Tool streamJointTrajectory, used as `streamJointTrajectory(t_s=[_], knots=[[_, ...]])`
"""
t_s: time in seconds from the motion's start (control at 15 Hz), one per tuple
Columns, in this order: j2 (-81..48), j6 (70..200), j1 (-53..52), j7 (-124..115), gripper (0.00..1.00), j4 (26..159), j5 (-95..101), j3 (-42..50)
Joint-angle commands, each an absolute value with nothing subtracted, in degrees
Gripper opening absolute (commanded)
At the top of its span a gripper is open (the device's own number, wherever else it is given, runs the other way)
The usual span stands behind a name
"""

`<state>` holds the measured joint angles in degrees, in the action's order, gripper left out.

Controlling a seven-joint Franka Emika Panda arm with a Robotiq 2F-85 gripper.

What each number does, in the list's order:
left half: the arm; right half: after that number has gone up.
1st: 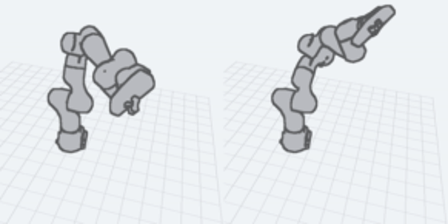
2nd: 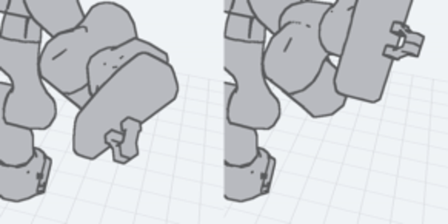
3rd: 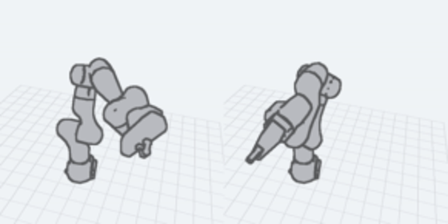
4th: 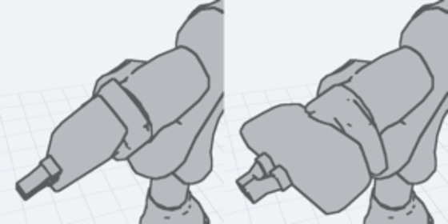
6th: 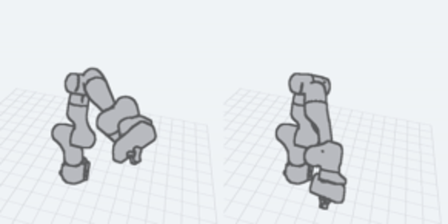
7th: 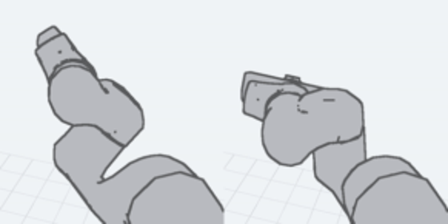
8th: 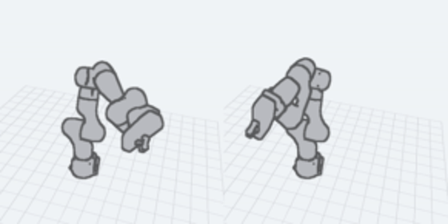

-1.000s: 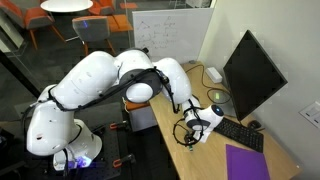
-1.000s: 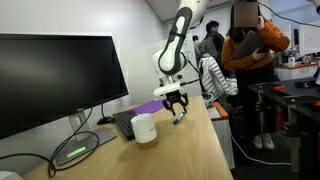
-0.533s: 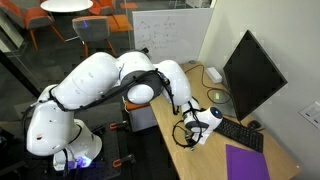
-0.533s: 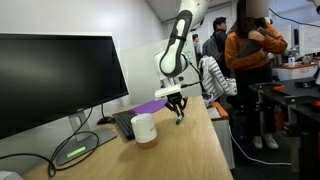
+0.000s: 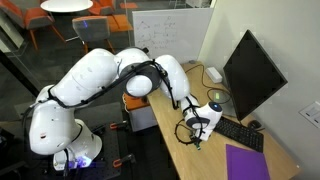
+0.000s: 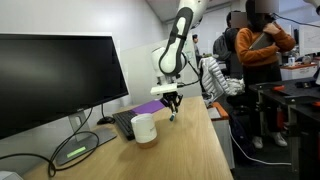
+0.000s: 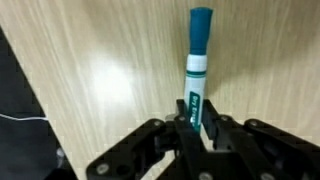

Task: Put the marker in the mug

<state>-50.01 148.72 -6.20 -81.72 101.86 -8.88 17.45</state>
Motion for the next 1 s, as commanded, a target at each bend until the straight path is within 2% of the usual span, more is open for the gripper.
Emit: streamJointTrajectory(t_s=[0.0,0.4,0.73,0.93], knots=[[-47.8,148.0,-16.3,-92.9,0.05,104.0,-2.5,26.4],[-46.0,137.6,-29.6,-112.3,0.05,101.7,15.4,35.9],[-44.2,126.6,-34.1,-126.0,0.05,98.0,30.0,33.6],[-43.1,121.2,-34.3,-129.7,0.05,96.0,36.8,28.9]])
